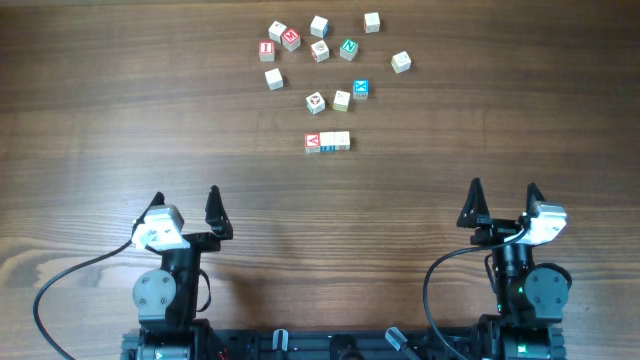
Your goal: Form a horizontal line
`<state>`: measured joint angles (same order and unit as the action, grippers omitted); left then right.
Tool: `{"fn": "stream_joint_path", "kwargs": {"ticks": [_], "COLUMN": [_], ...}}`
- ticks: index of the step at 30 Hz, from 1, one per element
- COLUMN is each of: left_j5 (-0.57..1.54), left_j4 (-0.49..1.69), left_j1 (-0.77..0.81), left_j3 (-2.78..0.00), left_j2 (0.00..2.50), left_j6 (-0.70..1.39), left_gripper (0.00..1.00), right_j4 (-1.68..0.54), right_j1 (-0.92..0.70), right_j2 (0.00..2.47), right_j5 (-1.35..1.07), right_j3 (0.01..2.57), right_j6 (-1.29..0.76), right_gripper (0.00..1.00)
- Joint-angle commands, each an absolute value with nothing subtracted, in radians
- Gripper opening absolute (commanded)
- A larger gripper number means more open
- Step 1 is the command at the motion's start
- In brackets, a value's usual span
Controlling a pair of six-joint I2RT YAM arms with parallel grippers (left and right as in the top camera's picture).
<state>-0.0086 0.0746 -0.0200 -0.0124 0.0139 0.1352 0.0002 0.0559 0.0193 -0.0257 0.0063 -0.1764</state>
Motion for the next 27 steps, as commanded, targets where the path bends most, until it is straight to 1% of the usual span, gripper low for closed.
{"fn": "stream_joint_path", "kwargs": {"ticks": [1, 6, 8, 27], "left_j5": [0.007, 0.007, 0.007, 0.007], "left_j4": [0.075, 0.075, 0.075, 0.075], "left_j1": [-0.027, -0.027, -0.027, -0.027], "left_j3": [-0.006, -0.006, -0.006, -0.006], "left_j2": [0.005, 0.005, 0.005, 0.005], "left_j6": [0.115, 0.115, 0.115, 0.115], "left_gripper": [1.0, 1.0, 1.0, 1.0], "right_j4": [0.002, -0.001, -0.001, 0.001], "right_j1": [0.055, 0.015, 0.009, 0.016], "right_j2": [0.004, 0.004, 0.004, 0.004], "right_j5": [-0.029, -0.051, -0.051, -0.054], "right_j3": [0.005, 0.005, 0.005, 0.005], "right_j6": [-0.152, -0.023, 0.0, -0.007], "right_gripper": [1.0, 1.0, 1.0, 1.0]}}
